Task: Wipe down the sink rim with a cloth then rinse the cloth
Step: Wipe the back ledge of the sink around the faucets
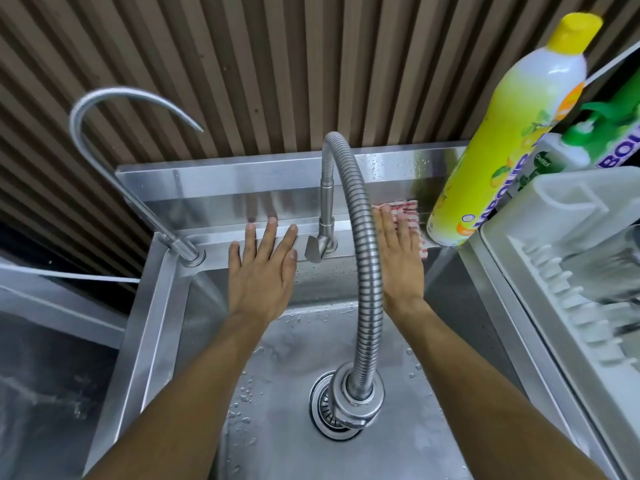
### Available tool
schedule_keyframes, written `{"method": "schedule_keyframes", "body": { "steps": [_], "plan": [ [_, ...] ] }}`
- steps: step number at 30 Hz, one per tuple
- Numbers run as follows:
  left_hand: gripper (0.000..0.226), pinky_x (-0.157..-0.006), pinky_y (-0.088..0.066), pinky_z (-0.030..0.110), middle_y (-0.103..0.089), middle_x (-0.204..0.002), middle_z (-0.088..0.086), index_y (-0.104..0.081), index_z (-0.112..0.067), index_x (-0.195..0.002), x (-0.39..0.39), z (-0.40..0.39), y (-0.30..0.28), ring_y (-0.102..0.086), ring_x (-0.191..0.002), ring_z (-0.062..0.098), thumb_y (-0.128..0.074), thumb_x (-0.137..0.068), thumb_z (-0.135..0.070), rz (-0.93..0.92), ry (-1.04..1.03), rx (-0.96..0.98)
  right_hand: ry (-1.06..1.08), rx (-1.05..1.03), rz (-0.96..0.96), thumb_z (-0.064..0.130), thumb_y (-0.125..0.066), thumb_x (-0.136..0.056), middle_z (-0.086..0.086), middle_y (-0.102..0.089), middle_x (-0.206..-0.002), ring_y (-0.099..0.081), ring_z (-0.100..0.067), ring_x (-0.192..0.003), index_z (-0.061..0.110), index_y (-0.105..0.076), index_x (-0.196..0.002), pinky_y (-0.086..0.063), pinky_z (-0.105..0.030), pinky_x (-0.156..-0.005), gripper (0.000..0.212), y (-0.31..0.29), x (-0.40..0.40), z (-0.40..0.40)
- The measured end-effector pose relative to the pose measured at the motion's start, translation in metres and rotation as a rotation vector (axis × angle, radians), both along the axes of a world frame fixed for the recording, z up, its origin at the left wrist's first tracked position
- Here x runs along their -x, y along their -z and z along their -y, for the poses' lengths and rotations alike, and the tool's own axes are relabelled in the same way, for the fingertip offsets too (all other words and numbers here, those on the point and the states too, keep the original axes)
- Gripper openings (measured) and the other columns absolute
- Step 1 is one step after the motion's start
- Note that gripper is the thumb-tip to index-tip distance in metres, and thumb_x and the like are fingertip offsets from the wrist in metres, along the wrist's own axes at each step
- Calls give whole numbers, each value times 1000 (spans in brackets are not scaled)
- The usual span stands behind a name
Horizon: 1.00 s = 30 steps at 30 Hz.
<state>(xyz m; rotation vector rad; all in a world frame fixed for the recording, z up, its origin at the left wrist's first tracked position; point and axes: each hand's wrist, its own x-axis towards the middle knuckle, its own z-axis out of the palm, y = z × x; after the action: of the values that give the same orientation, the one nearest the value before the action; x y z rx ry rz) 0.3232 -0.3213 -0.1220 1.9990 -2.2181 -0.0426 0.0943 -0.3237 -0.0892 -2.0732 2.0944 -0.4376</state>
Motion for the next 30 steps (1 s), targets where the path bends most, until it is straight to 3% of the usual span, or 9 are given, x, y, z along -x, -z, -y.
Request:
{"method": "schedule_keyframes", "body": {
  "steps": [5,8,11,13,19,21,24,27,30],
  "plan": [
    [73,-124,-9,56,-4,-172,-2,17,-28,-150,9,-2,-3,6,-157,31,-40,-105,-39,12,-41,29,-299,-33,327,41,-29,-101,-16,-24,-168,-18,-34,-157,6,-24,-161,-17,-54,-127,70,-3,-34,-5],
    [80,-124,-7,58,-5,-171,1,17,-29,-153,9,-5,-7,5,-157,34,-44,-103,-42,8,-14,-20,-373,87,0,41,-36,-108,-2,-23,-170,-13,-24,-159,21,-26,-163,-14,-49,-129,60,11,5,7],
    [67,-119,-22,52,-40,-157,4,-32,-33,-153,15,-4,-19,-31,-146,30,-45,-90,-47,-197,-7,30,-242,178,11,38,-51,-106,-1,-44,-159,-36,-29,-146,21,-43,-155,-25,-45,-122,52,22,17,6],
    [70,-111,-28,43,-52,-141,-3,-43,-33,-146,18,1,-31,-41,-132,22,-49,-78,-48,-347,23,-1,-225,248,12,34,-57,-103,0,-52,-149,-46,-29,-133,21,-51,-147,-31,-44,-115,46,26,12,7],
    [55,-98,-45,34,-56,-121,-29,-44,-44,-139,17,6,-67,-59,-110,9,-61,-86,-50,-652,157,-217,-7,184,107,46,-41,-105,-7,-18,-171,-10,-29,-159,22,-28,-161,8,-39,-126,62,33,10,9],
    [37,-89,-52,24,-62,-116,-23,-48,-52,-124,26,4,-74,-65,-103,6,-68,-92,-48,-843,139,-246,89,216,260,33,-34,-106,-10,-48,-156,-35,-31,-148,19,-51,-148,-14,-43,-128,47,30,3,11],
    [27,-79,-43,11,-62,-112,-27,-46,-63,-108,37,-1,-75,-63,-99,-4,-65,-94,-51,-969,88,-259,360,310,839,28,-37,-108,-4,-72,-106,-67,-21,-98,19,-68,-115,-54,-39,-86,33,-10,-9,17],
    [25,-83,-38,5,-57,-114,-36,-49,-64,-109,36,-2,-64,-57,-106,-11,-66,-92,-58,-877,115,-278,388,597,1145,21,-40,-110,-2,-71,-123,-65,-12,-113,8,-67,-127,-51,-32,-98,34,-50,-17,22],
    [59,-111,-27,25,-44,-145,-21,-44,-46,-140,10,1,-45,-40,-136,6,-67,-86,-59,-432,192,-145,-155,589,675,17,-38,-112,19,-43,-158,-30,-12,-154,18,-50,-150,-27,-40,-126,40,-68,-17,27]
  ]
}}
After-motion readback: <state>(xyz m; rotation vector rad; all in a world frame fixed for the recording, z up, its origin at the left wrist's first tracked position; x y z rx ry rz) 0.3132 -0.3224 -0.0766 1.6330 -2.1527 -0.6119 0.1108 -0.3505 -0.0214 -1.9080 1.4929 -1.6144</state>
